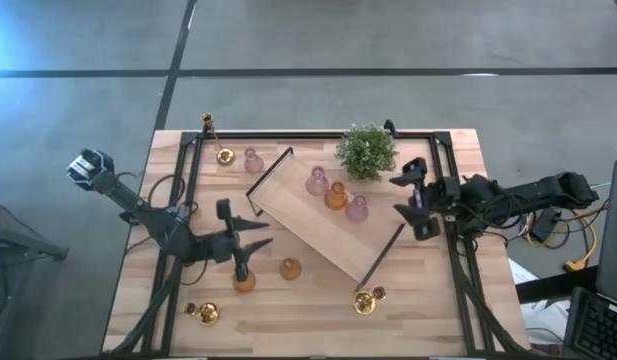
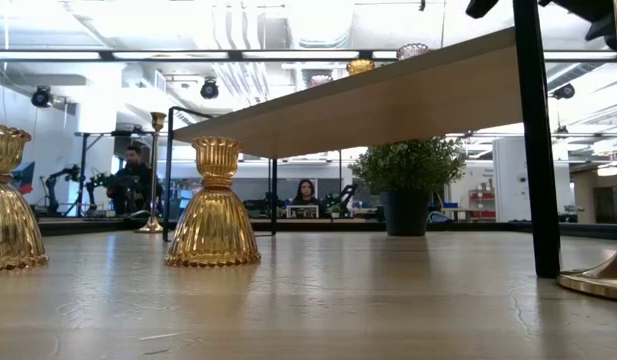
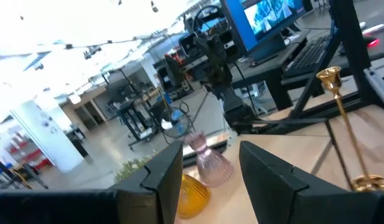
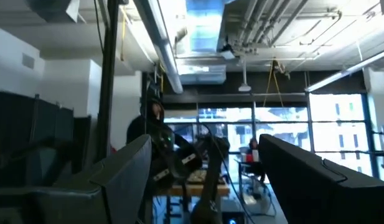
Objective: Pick & Place candle stick holders
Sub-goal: Put the gold candle holder on the shelf
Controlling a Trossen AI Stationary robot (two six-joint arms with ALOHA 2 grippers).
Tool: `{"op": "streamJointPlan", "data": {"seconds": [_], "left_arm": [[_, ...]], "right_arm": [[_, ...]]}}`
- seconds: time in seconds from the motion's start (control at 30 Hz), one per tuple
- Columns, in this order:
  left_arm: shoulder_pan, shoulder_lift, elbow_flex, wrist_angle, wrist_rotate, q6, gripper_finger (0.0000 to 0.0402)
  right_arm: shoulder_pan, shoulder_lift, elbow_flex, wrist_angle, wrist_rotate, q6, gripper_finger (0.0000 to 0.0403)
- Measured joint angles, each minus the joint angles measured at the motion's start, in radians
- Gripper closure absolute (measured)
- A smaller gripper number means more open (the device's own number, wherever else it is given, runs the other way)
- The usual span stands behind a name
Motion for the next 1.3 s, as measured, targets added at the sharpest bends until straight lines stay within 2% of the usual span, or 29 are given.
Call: {"op": "streamJointPlan", "data": {"seconds": [0.17,0.27,0.6,0.77,0.87,1.13,1.3], "left_arm": [[0.0,-0.003,0.0,0.076,0.0,0.188,0.0239],[0.001,-0.014,0.0,0.09,-0.003,0.275,0.0239],[0.001,-0.027,0.001,0.081,-0.11,0.223,0.0239],[0.001,-0.027,0.001,0.081,-0.115,0.197,0.0239],[0.001,-0.027,0.001,0.081,-0.124,0.201,0.0239],[0.001,-0.027,0.001,0.079,-0.213,0.193,0.0239],[0.001,-0.027,0.001,0.079,-0.241,0.203,0.0239]], "right_arm": [[0.0,-0.021,0.007,-0.007,-0.005,-0.015,0.0134],[0.002,-0.025,0.069,-0.099,-0.021,-0.051,0.0146],[0.012,0.042,0.527,-0.954,-0.052,-0.173,0.0175],[0.017,0.103,0.736,-1.282,-0.162,-0.131,0.0186],[0.035,0.138,0.844,-1.435,-0.177,-0.096,0.0195],[0.118,0.244,1.029,-1.596,-0.171,-0.055,0.023],[0.18,0.312,1.096,-1.705,-0.05,0.013,0.0255]]}}
